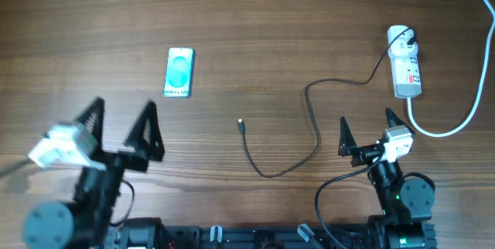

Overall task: Plug charger to phone and switch on socket
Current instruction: 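Move the left gripper forward over the Galaxy S25 phone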

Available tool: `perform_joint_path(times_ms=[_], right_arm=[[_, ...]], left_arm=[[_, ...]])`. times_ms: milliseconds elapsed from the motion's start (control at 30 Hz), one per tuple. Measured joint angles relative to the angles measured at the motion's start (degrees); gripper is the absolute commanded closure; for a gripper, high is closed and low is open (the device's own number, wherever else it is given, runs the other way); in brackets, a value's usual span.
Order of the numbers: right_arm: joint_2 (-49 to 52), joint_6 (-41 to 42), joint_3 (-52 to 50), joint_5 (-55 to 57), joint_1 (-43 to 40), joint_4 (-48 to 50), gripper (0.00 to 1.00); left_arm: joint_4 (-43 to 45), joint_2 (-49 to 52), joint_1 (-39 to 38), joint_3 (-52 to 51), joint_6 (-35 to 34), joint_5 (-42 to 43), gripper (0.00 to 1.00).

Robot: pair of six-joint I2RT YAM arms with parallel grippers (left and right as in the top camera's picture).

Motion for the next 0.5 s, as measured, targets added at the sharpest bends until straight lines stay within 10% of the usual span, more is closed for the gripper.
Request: perform_joint_path(times_ms=[500], right_arm=[[0.09,0.0,0.0,0.0,0.0,-0.02,0.0]], left_arm=[[-44.85,51.06,0.0,65.31,5.4,8.15,0.0]])
